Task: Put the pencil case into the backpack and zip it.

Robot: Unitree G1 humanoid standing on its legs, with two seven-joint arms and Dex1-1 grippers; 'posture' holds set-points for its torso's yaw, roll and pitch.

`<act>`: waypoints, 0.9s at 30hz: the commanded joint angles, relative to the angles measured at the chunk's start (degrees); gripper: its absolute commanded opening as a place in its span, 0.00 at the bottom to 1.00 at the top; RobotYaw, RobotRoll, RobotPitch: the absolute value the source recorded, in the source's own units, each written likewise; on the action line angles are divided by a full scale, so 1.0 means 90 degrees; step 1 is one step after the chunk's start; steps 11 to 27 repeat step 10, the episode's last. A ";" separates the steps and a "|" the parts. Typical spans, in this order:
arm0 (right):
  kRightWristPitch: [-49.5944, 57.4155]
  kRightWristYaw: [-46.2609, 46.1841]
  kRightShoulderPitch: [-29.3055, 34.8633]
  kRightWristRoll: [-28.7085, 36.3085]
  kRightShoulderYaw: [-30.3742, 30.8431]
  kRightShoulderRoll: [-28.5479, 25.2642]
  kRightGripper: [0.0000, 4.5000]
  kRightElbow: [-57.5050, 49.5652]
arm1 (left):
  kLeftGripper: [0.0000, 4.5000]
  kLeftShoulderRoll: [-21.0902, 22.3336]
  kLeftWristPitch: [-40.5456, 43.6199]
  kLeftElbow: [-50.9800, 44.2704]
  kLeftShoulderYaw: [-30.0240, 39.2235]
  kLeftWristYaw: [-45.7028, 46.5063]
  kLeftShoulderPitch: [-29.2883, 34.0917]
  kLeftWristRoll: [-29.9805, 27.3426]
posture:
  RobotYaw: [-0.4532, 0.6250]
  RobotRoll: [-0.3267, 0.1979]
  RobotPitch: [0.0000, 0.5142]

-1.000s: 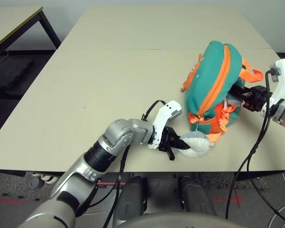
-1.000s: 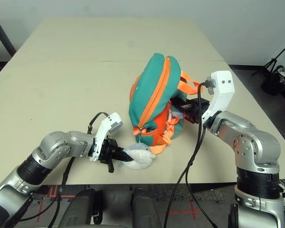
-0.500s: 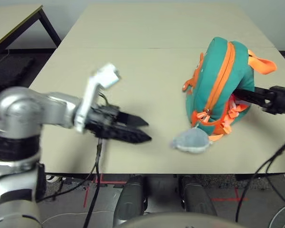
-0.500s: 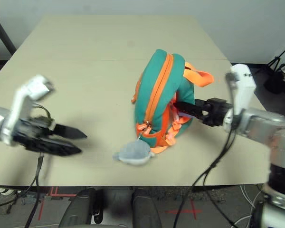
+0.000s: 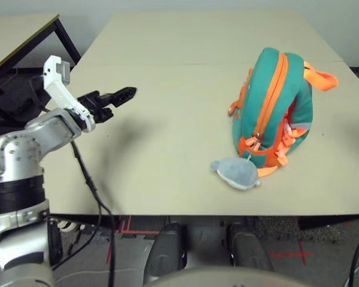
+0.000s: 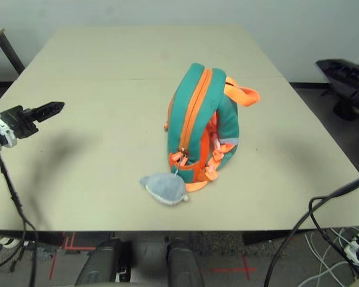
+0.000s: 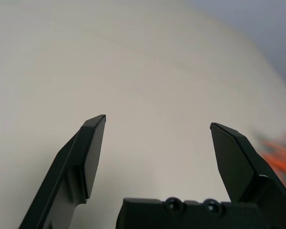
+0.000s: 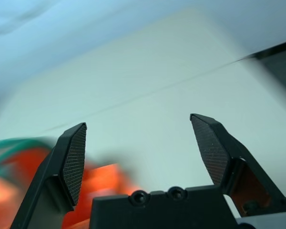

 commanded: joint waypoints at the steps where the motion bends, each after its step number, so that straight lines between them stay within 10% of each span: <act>1: -0.1564 -0.0006 0.0202 -0.0806 0.0402 0.0629 0.99 0.0473 | 1.00 -0.0359 -0.1466 0.0710 -0.0269 -0.0177 0.0178 0.1353 | 0.43 0.62 0.14; 10: -0.3439 0.0158 0.0501 -0.1412 0.0685 0.2246 0.99 0.0987 | 1.00 -0.1067 -0.4199 0.3154 -0.0410 -0.0482 0.0170 0.3099 | 0.43 0.62 0.09; 27: -0.3439 0.0158 0.0501 -0.1412 0.0685 0.2246 0.99 0.0987 | 1.00 -0.1067 -0.4199 0.3154 -0.0410 -0.0482 0.0170 0.3099 | 0.43 0.62 0.09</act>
